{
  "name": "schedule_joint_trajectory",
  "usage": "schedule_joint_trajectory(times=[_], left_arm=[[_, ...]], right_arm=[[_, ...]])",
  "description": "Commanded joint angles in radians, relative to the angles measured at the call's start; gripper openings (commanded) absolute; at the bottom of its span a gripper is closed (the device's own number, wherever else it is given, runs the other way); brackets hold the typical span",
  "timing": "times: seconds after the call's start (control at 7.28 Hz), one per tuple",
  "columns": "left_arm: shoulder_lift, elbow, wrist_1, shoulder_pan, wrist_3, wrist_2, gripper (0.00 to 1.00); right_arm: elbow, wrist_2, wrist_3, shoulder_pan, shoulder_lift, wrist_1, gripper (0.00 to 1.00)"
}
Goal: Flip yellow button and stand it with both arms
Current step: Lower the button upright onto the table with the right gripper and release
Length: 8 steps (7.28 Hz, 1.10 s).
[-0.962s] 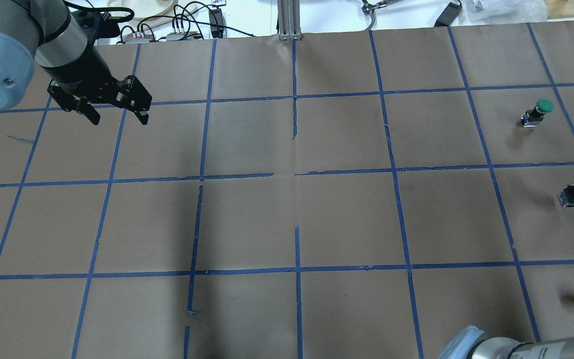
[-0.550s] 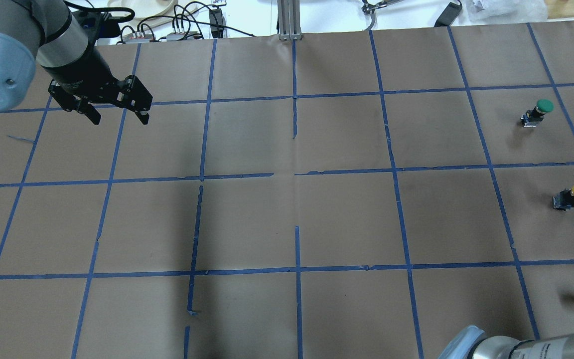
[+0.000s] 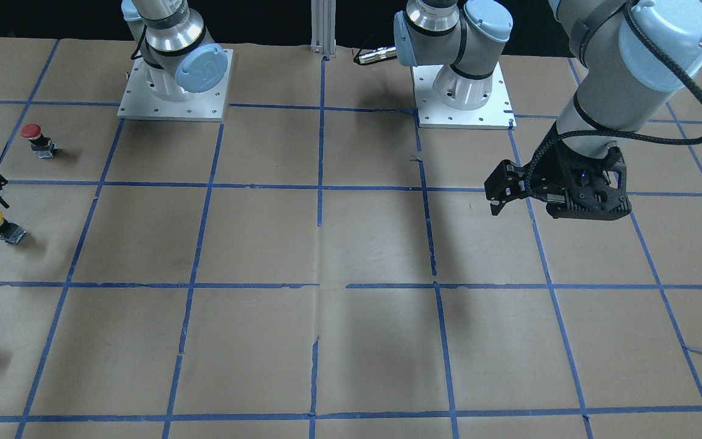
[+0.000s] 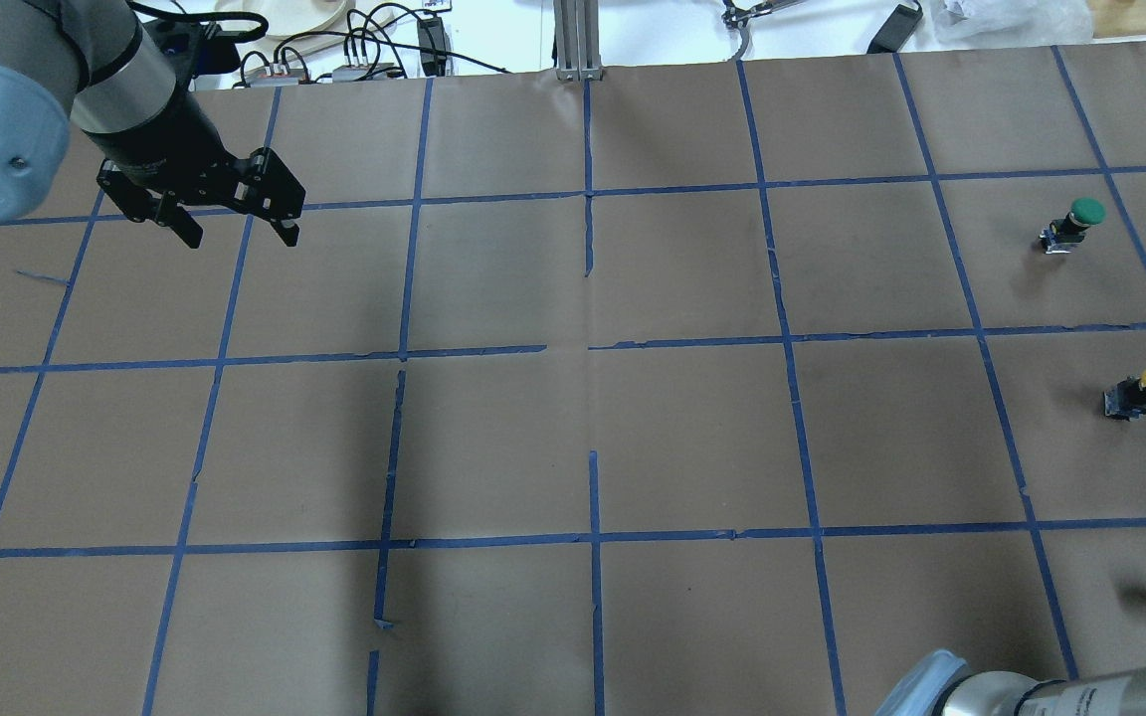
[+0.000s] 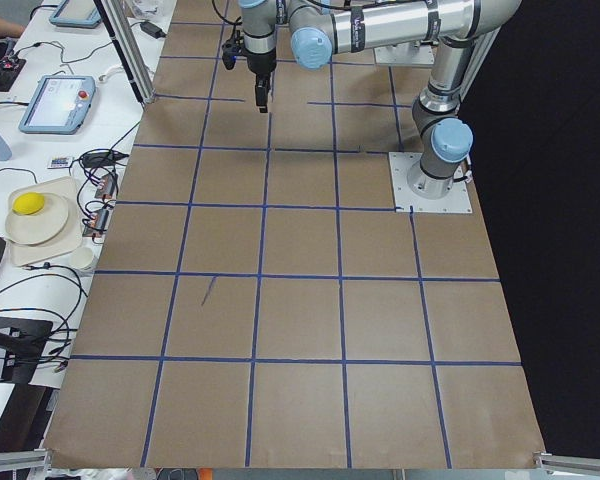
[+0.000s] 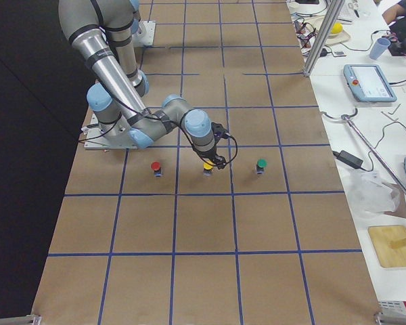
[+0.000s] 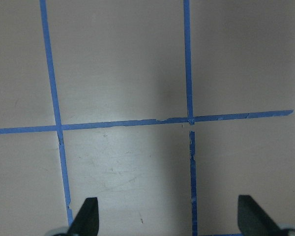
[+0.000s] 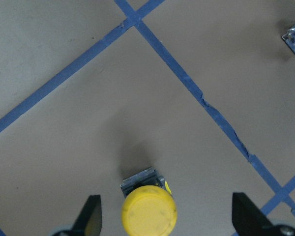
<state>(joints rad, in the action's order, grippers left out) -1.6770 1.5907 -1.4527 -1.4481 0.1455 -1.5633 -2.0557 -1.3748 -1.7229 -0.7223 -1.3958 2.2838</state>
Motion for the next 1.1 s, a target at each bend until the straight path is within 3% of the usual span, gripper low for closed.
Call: schedule_joint_trajectory(times=[0.0, 0.27, 0.55, 0.69, 0.96], left_arm=[[-0.001, -0.018, -0.002, 0.0, -0.044, -0.001, 1.0], [-0.001, -0.023, -0.008, 0.0, -0.046, 0.0, 1.0], [0.002, -0.023, -0.011, 0.0, -0.078, 0.0, 1.0], [-0.001, -0.027, -0.011, -0.001, -0.081, 0.0, 1.0], [-0.001, -0.034, -0.011, -0.001, -0.083, 0.002, 1.0]], right_arm=[[0.038, -0.027, 0.038, -0.005, -0.018, -0.003, 0.95], [0.177, -0.029, 0.214, -0.052, -0.066, -0.238, 1.0], [0.386, -0.076, 0.461, -0.202, -0.08, -0.476, 1.0], [0.472, -0.101, 0.599, -0.283, -0.08, -0.56, 1.0], [0.557, -0.11, 0.948, -0.481, -0.081, -0.642, 1.0]])
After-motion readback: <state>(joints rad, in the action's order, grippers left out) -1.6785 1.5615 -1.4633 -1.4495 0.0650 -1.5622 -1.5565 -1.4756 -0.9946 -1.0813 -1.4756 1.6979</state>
